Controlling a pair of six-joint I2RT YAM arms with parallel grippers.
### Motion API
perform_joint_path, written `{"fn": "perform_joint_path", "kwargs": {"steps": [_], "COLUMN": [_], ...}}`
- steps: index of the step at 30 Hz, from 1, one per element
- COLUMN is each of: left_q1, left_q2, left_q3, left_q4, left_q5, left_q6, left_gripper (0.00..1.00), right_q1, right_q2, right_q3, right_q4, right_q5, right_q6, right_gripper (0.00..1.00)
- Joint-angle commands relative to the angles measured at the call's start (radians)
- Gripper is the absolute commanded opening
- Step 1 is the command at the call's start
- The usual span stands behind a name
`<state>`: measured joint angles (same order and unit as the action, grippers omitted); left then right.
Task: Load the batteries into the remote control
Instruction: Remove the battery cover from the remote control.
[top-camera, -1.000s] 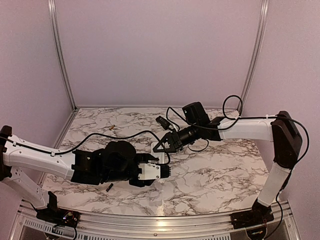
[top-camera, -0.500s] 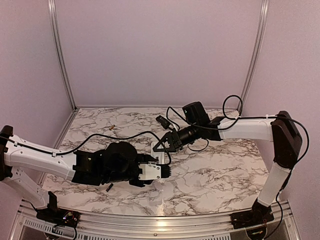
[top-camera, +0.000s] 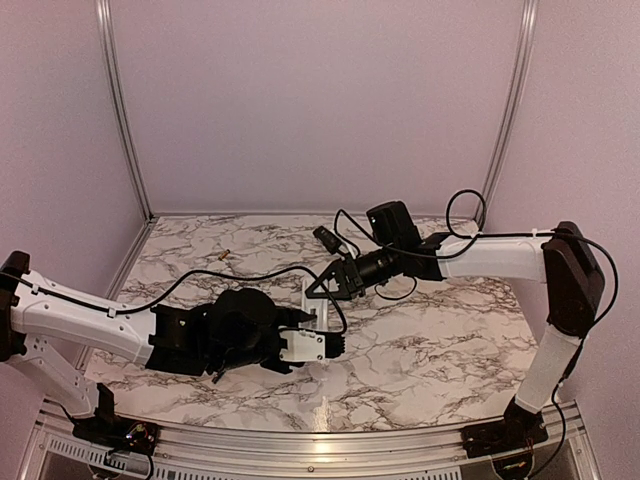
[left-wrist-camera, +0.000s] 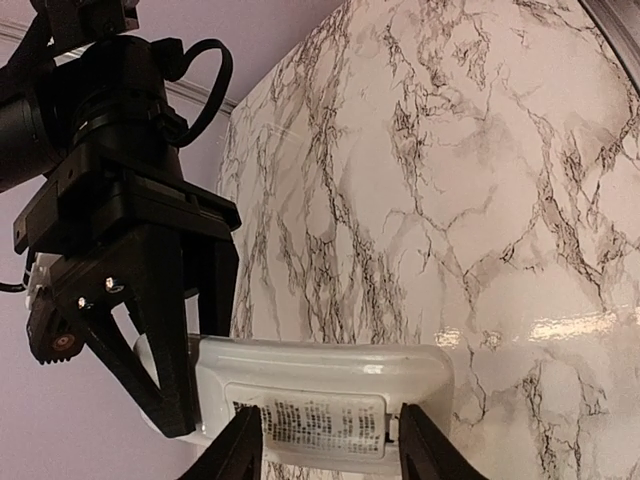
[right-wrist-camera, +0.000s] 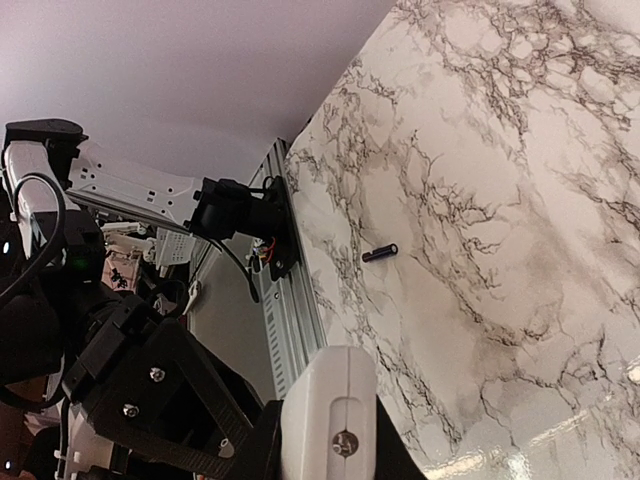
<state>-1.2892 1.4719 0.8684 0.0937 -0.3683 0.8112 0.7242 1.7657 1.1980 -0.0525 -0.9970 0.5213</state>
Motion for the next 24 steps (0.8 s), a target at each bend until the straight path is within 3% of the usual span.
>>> {"fn": "perform_joint_path", "kwargs": {"steps": [1, 13, 24], "left_q1": [-0.009, -0.039, -0.039], "left_q2": [-0.020, -0.094, -0.041], "left_q3": [-0.023, -0.051, -0.054], "left_q4": [0.092, 0.107, 0.075], "left_q5": [-0.107, -0.078, -0.065], "left_q6": [0.061, 0.070, 0.036], "left_gripper": [0.48, 0.48, 0.49], "right_q1": [0.020, -0.009, -0.062], "right_q2": [0.016, 0.029, -0.011], "right_q3": [0.002, 0.015, 0.000], "right_q4": [0.015, -0.021, 0.037], "right_q5": [-0.088, -0.056, -0.048], "right_q6": [0.052, 0.045, 0.097], "right_gripper": [0.00, 0.00, 0.00]}}
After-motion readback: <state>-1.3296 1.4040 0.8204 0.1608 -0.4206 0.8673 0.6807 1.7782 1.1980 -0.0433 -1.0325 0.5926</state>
